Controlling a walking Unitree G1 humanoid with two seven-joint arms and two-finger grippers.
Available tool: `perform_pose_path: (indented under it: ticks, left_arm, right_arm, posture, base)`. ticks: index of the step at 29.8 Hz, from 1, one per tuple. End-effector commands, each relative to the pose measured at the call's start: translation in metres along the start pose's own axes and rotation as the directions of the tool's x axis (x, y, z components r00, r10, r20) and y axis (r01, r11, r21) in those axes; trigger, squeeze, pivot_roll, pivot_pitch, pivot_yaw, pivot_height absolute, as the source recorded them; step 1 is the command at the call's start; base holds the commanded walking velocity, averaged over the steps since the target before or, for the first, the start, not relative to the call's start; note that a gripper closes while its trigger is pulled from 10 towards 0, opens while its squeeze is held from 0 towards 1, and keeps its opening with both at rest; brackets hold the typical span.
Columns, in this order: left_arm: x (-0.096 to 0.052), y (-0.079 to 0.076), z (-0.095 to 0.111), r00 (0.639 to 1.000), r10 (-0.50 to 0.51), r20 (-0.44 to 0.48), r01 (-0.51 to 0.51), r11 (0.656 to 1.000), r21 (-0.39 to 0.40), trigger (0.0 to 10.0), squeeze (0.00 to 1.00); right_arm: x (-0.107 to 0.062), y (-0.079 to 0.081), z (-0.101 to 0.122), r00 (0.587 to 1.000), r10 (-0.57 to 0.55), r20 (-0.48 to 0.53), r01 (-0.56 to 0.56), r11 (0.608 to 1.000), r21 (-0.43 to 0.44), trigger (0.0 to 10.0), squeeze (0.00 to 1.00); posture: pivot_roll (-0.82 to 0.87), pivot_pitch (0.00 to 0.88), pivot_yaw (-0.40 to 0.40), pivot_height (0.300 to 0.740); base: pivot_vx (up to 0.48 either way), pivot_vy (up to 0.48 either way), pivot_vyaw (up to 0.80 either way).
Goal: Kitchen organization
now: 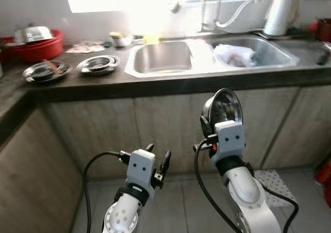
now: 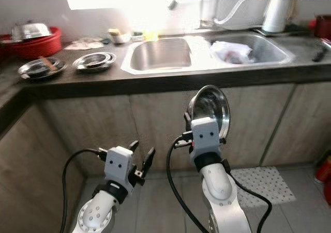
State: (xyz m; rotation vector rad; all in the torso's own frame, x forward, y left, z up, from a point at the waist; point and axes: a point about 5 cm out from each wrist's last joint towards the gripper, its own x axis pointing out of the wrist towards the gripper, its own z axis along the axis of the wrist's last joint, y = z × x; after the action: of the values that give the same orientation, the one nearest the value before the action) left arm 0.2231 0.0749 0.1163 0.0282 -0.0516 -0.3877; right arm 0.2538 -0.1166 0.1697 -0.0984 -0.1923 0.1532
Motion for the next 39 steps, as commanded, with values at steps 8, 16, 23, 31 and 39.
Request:
perform_pose_path:
  ticks: [8,16,23,31,39]
  left_arm:
    - [0.004,0.014,0.009,0.998,0.059,0.025,-0.06,0.997,0.039,10.0,0.0]
    - [0.008,0.021,0.012,0.996,0.076,0.041,-0.078,0.996,0.053,10.0,0.0]
    - [0.011,0.023,0.014,0.995,0.084,0.051,-0.087,0.995,0.053,10.0,0.0]
    - [0.01,0.022,0.013,0.996,0.082,0.047,-0.085,0.995,0.053,10.0,0.0]
    - [0.011,0.022,0.014,0.996,0.075,0.049,-0.078,0.996,0.051,10.0,0.0]
  right_arm:
    - [0.012,-0.001,0.018,0.997,0.012,0.074,-0.013,1.0,0.014,10.0,0.0]
    - [0.027,-0.012,0.037,0.989,0.021,0.143,-0.019,1.0,-0.018,10.0,0.0]
    - [0.029,-0.009,0.042,0.986,0.05,0.162,-0.045,0.998,-0.035,10.0,0.0]
    - [0.031,-0.006,0.045,0.984,0.056,0.17,-0.053,0.998,-0.023,10.0,0.0]
    - [0.04,-0.018,0.065,0.972,0.027,0.235,-0.02,0.999,-0.035,10.0,0.0]
  posture:
    - [0.02,0.01,0.033,0.74]
    - [0.02,0.011,0.033,0.74]
    - [0.02,0.012,0.03,0.74]
    - [0.02,0.013,0.031,0.74]
    - [0.02,0.01,0.031,0.74]
  base:
    - [0.036,0.0,0.0]
    - [0.216,0.0,0.0]
    - [0.323,0.0,0.23]
    - [0.279,0.0,0.6]
    - [0.277,0.0,0.0]
